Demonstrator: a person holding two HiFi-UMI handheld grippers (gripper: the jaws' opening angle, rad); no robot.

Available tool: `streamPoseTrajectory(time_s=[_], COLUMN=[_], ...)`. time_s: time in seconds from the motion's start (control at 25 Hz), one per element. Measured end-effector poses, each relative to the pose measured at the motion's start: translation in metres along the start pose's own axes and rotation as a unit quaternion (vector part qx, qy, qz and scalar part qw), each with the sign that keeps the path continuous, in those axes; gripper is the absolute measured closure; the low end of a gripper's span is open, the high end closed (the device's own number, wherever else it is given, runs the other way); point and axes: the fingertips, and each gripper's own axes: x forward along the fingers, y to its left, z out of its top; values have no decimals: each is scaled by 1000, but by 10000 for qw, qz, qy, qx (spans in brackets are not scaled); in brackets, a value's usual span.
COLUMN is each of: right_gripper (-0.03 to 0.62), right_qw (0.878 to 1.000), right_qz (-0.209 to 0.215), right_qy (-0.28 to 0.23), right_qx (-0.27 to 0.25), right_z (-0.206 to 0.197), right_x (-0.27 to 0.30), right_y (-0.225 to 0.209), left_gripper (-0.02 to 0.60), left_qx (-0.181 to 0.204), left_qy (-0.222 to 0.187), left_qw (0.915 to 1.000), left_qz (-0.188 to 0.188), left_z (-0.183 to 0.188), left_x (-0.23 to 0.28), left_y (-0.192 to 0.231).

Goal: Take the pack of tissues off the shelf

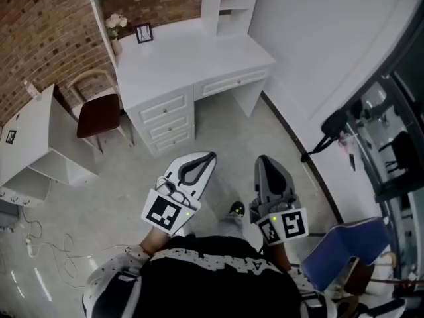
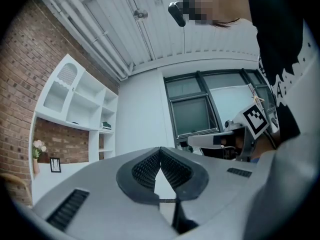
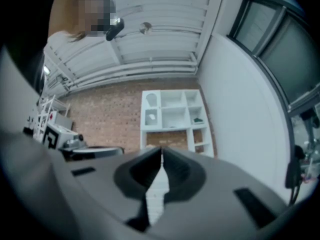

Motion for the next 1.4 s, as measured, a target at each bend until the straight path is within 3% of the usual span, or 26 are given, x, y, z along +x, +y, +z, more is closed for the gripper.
streamPoseTrajectory(time_s=[0.68,0.92,1.16,1.4], right_gripper=[563,562,562,562], right_qw=[9991,9989,9984,9977], right_qz=[411,468,518,627], right_qy=[-25,-52,118,152], right_qx=[134,70,178,210], right_z=[6,10,-1,-3], right_x=[58,62,61,62], right_y=[-123,-168,-210,-242], left_gripper=[548,548,548,548], left_qx=[56,155,-62,-25], left_qy=[372,392,415,517], left_qw=[9975,9970,9970,9959], left_qz=[596,648,646,748], left_z=[-10,-14,-23,-29], left_x=[118,168,212,243], left_y=[18,12,2,-5])
